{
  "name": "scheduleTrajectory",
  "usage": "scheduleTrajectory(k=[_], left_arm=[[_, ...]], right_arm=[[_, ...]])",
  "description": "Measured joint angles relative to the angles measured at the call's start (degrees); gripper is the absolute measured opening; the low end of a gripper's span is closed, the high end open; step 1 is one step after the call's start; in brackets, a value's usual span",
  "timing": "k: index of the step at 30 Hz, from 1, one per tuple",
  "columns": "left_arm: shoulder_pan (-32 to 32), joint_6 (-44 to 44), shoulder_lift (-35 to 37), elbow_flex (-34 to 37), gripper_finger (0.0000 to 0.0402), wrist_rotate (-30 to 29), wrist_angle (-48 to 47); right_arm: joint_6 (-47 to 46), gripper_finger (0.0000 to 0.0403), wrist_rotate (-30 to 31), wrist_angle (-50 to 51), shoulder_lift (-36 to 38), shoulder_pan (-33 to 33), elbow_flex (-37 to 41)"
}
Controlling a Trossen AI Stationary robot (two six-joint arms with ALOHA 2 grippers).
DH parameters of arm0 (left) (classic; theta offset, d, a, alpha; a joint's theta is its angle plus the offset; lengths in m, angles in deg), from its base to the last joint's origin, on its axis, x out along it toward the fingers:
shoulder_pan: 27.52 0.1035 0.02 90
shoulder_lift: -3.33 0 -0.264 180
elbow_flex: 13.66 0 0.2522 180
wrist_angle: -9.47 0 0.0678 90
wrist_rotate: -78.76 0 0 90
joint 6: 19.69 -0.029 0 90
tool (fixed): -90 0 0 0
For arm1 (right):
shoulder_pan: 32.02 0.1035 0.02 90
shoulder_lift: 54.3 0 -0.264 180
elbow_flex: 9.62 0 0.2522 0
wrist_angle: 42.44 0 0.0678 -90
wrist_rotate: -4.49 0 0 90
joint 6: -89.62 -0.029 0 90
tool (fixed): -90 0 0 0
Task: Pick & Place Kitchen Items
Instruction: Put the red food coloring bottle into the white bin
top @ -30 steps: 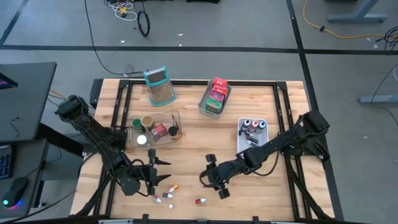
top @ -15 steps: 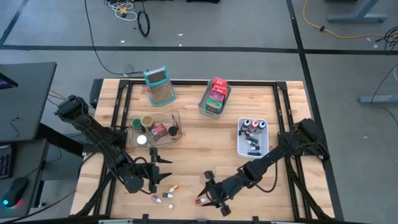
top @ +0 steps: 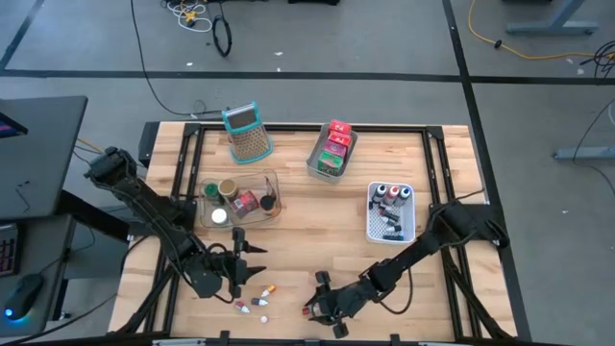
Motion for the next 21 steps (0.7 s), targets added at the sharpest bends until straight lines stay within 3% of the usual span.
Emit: scheduleTrajectory(k=[6,21], left_arm=[[1.68,-1.4,0.0,0.0,0.0228,-0.02,0.0],[4.92,1.62,0.0,0.0,0.0228,7.08,0.01]], right_arm=[[-1.43,0.0189,1.89,-0.35,-2.24,-0.42,-0.56],[-1.6,0.014,-5.3,4.02,-2.13,-2.67,-1.16]])
